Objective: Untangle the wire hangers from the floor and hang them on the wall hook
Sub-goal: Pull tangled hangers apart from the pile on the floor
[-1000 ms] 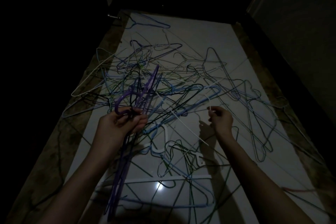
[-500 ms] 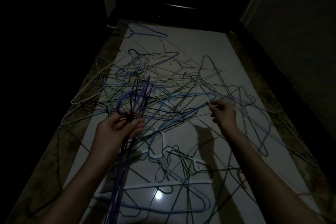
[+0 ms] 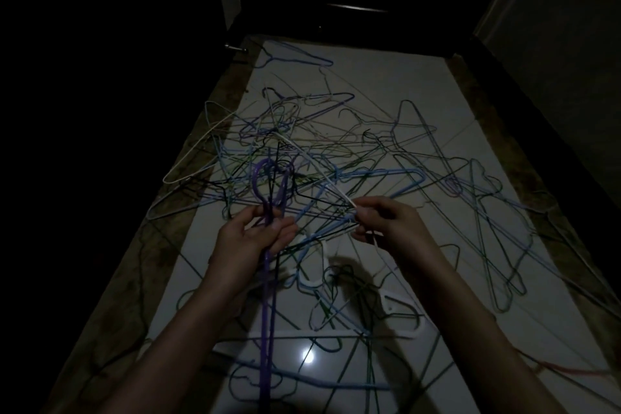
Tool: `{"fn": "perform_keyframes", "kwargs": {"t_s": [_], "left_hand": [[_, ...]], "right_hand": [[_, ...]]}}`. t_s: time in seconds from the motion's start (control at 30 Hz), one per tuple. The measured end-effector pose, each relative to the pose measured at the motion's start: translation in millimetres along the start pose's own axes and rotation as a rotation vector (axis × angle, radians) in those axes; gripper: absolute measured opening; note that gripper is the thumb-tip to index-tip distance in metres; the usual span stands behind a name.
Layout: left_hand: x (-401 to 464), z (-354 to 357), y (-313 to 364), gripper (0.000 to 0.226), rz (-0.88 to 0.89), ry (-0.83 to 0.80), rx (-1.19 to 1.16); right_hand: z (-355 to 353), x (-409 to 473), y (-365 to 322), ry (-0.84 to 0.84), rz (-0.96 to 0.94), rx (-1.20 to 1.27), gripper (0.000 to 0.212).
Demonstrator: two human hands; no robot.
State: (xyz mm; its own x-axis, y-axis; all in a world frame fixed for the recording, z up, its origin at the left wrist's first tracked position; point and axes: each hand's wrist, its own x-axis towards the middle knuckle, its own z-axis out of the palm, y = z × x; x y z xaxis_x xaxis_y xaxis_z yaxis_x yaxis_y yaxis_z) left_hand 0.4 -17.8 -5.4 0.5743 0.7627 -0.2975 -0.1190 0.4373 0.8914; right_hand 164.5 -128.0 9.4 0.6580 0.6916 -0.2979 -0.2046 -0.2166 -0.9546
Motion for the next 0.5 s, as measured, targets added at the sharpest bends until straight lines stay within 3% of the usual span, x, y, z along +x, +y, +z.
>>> {"fn": "perform_keyframes", "kwargs": {"t_s": [0.13,0.3,0.4,0.5], "left_hand": [[1,6,0,0.015,-0.026,0.032,-0.044],[-2,13,-2,0.037,-0.019,0.048,-0.085],[-5,15,-2,0.029,-0.036,0.040,-0.096],[-4,13,-6,0.021,-0.039,0.008,-0.035]], "right_hand": [[19,-23,6,-0.050,0.040,0.111,0.013],[38,-41,21,-0.105,0.094,0.148,0.011],[44,-47,29,-0.140,0.052,0.030,0.008],[49,-48,36,-0.167,-0.055,-0.191,0.019]]}}
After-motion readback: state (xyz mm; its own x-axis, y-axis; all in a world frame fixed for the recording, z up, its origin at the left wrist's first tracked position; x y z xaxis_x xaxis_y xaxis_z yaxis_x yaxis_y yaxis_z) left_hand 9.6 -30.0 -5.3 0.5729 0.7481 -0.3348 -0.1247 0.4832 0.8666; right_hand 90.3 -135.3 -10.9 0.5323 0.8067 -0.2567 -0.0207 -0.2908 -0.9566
